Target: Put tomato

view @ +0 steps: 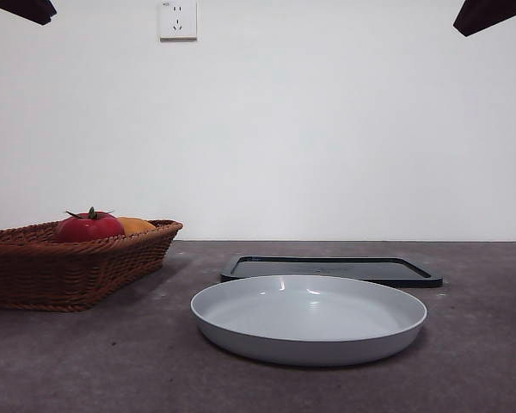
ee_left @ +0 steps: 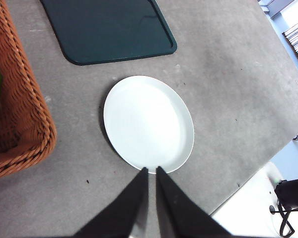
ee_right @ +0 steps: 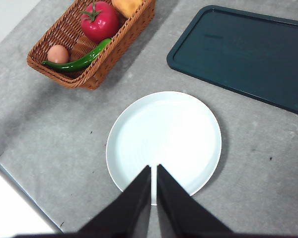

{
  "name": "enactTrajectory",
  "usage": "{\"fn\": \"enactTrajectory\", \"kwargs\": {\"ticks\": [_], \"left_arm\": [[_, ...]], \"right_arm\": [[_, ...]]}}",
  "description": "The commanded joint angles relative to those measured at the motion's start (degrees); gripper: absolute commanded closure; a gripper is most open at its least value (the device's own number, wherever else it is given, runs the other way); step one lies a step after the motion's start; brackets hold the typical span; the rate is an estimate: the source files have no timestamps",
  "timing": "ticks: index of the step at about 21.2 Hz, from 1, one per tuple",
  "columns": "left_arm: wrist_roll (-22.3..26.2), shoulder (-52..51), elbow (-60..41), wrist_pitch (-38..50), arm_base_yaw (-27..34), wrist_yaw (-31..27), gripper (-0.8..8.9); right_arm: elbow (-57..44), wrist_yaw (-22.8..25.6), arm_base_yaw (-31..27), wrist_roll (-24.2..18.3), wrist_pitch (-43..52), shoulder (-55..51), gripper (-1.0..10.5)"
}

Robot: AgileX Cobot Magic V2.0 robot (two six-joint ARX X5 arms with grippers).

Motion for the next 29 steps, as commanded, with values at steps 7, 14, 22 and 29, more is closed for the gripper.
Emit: {"fn": "enactTrajectory", "kwargs": {"ticks": [7, 14, 22, 29], "left_arm": [[1.1, 0.4, 1.3, 0.7, -0.2, 0.4, 2.37], [1.7, 0.4, 1.3, 0.6, -0.2, -0.4, 1.15], [3.6, 6.1, 4.8, -0.3, -0.2, -15.2, 1.17], [10.5, 22.6, 15.1, -2.3, -0.1, -27.7, 1.17]], "right_arm": [[0.9, 0.2, 0.3, -0.6, 0.2, 0.4, 4.1], [0.9, 0.2, 0.3, -0.6, 0.3, 0.4, 4.0], [0.9, 0.2, 0.3, -0.6, 0.3, 0.4, 4.0], [0.9, -0.2, 0.3, -0.6, 0.3, 0.4, 4.0]]}}
